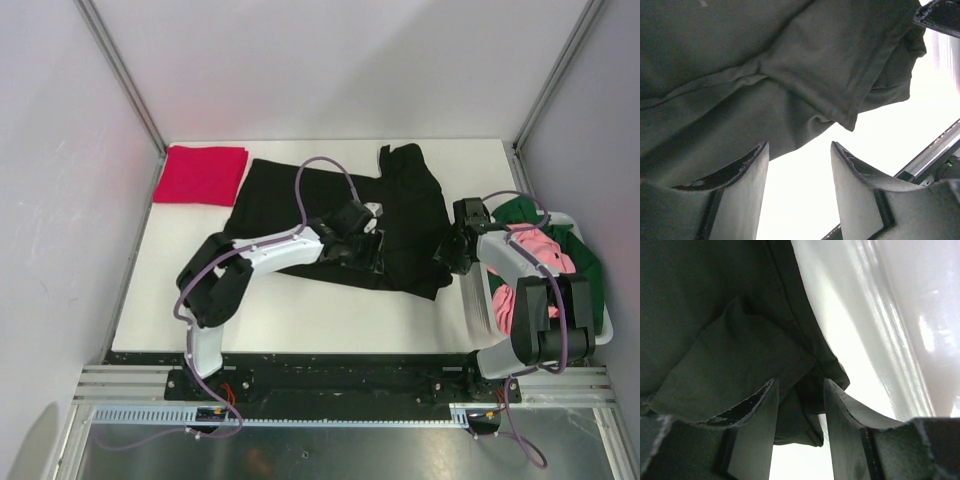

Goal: Fold and stack the t-shirts
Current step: Fold the flattened tshirt in 1/3 of the way

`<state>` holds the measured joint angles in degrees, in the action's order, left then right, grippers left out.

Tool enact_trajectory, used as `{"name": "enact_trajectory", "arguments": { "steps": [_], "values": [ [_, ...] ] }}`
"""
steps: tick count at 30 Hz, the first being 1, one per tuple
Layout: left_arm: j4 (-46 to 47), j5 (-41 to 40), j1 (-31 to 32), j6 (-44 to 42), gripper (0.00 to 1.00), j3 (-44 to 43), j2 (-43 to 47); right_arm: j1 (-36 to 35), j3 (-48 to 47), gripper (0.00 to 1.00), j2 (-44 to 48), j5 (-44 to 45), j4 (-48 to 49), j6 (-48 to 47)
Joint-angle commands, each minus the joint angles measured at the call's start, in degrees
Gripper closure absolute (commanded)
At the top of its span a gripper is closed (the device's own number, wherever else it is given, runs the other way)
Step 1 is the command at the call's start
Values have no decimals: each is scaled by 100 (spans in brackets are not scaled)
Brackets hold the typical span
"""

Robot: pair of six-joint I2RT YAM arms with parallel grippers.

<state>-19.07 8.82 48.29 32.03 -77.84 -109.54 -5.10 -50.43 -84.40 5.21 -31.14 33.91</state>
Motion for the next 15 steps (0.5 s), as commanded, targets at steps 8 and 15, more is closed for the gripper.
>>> {"name": "enact_trajectory", "arguments": {
  "steps": [8,15],
  "values": [
    [28,380,442,-9,45,-821,-642,137,12,56,-202,188,308,-101],
    [32,423,565,17,47,-955,-840,141,10,62,-365,152,433,-119]
  ]
}}
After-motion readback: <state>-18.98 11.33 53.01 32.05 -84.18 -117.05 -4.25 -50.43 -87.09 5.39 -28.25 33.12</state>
